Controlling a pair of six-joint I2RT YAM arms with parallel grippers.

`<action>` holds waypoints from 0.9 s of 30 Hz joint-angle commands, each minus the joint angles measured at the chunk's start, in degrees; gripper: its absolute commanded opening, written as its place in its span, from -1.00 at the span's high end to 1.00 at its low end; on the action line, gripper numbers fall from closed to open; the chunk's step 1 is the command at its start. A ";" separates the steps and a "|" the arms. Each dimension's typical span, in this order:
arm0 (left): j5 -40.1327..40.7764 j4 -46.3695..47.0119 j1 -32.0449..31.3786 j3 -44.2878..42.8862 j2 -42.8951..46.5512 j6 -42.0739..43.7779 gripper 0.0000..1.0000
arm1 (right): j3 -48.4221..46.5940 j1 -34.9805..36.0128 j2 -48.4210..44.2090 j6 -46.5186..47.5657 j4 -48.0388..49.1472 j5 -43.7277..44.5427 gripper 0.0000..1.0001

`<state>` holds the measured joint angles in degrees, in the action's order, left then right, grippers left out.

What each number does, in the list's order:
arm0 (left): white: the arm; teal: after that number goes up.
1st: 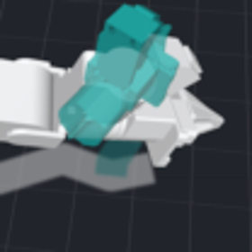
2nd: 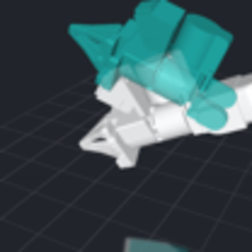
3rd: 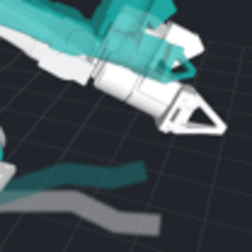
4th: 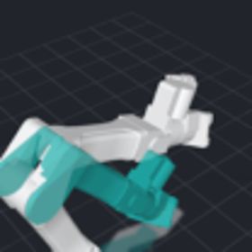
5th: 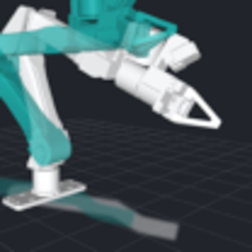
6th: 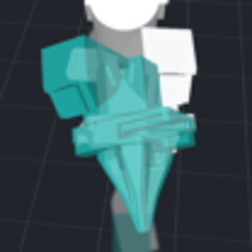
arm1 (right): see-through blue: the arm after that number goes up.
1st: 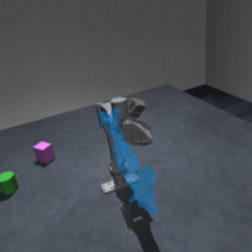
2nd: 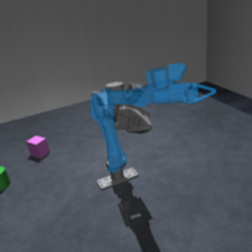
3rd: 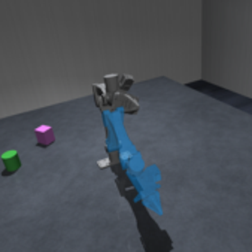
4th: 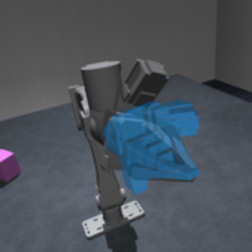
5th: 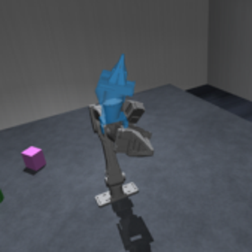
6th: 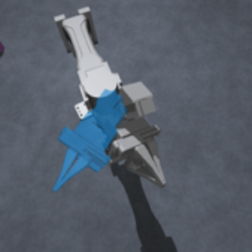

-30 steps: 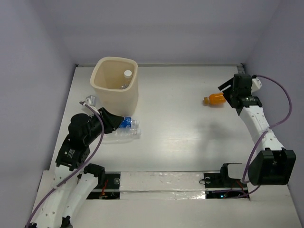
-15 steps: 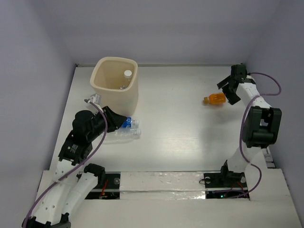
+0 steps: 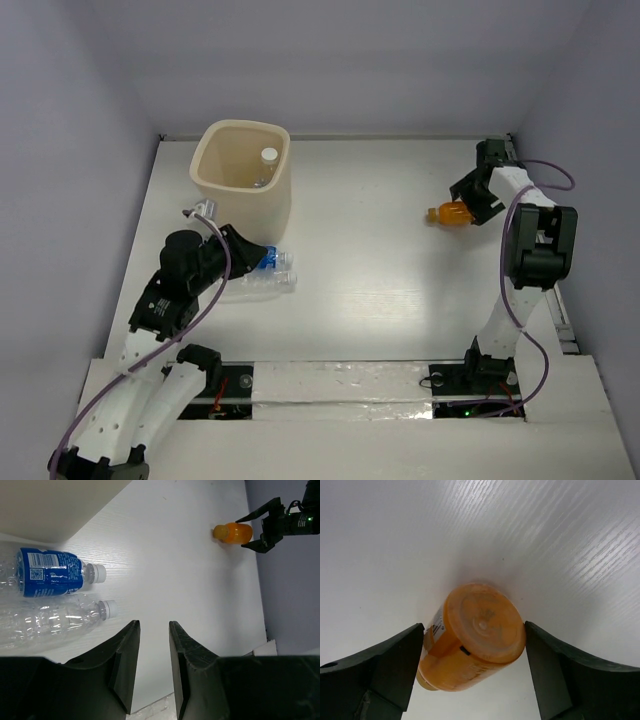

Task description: Put the plastic bottles in the bin

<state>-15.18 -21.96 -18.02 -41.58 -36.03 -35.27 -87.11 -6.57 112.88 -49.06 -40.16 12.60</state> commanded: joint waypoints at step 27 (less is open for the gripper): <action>8.50 -2.30 -0.35 2.82 1.14 -3.05 -0.10 | 12.07 15.69 -31.40 0.73 18.19 -20.68 0.10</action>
<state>-9.43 -23.68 -18.02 -38.89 -34.76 -36.36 -71.75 3.27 84.05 -46.11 -26.76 -2.55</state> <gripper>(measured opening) 0.546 0.665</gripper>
